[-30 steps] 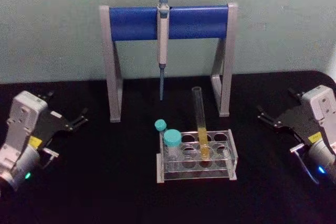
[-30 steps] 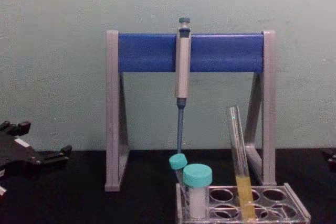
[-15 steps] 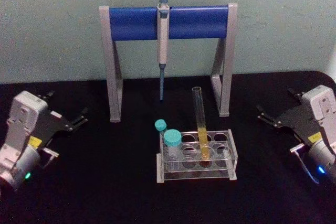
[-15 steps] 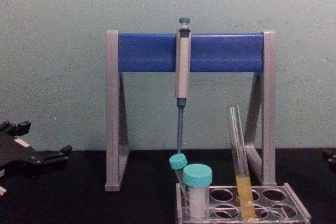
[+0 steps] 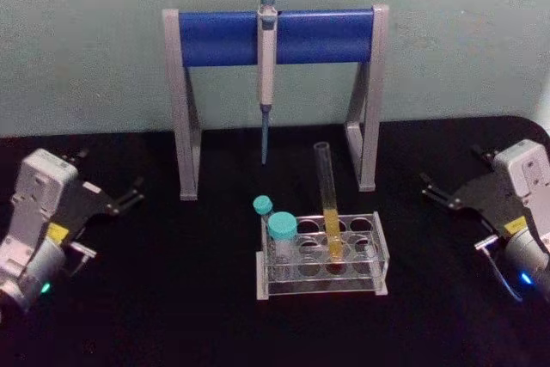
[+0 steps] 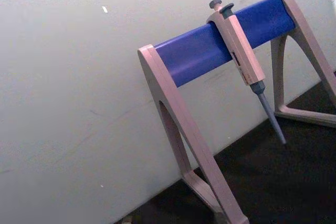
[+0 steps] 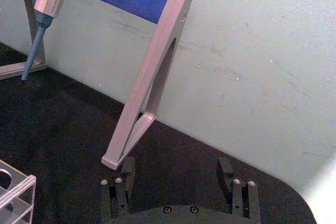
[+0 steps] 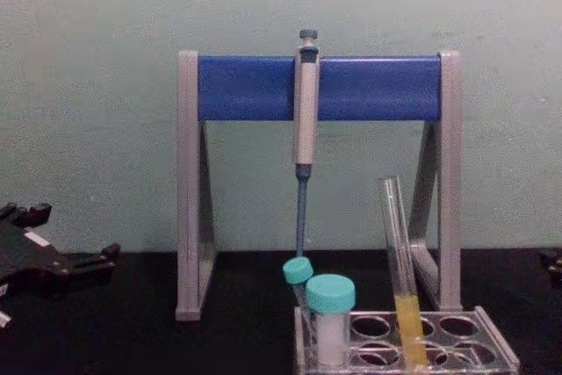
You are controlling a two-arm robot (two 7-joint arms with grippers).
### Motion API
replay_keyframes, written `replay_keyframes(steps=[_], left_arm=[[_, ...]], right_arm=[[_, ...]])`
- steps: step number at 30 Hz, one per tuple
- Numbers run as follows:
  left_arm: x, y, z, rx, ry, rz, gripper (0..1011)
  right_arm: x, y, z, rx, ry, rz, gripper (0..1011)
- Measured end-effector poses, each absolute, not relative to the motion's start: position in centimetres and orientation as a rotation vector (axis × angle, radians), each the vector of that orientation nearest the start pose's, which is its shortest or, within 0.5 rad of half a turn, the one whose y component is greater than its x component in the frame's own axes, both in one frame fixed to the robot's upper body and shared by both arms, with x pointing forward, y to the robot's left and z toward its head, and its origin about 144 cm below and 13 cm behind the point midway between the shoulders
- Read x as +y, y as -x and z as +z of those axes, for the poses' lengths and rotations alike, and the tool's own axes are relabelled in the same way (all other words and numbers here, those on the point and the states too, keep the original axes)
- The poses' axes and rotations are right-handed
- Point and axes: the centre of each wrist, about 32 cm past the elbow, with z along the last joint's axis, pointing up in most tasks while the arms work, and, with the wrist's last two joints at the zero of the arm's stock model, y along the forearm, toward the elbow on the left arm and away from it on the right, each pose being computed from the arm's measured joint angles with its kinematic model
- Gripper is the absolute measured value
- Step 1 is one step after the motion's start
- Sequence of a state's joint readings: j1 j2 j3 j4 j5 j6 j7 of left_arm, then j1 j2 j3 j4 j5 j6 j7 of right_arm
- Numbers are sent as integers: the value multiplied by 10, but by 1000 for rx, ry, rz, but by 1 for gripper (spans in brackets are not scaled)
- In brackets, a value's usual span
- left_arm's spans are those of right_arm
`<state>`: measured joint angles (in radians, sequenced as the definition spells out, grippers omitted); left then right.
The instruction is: Pick up the test tube from the test tube rack, shake it, then place it back into the test tube rack.
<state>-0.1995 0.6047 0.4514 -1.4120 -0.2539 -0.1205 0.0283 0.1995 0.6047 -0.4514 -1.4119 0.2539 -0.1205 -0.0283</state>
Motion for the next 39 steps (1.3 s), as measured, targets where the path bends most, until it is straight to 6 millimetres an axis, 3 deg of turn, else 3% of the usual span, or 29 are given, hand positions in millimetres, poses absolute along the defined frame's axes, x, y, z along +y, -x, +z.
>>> replay_keyframes(steps=[16,39], left_arm=[[310,-489,1140,-285,-305,1248,1001],[310,-489,1140,-285,-304,1248,1001]], right_arm=[[-307,-487,1147,-322,233,-1175,1000],[-277,-496,1164,-280,32,-835,1000]])
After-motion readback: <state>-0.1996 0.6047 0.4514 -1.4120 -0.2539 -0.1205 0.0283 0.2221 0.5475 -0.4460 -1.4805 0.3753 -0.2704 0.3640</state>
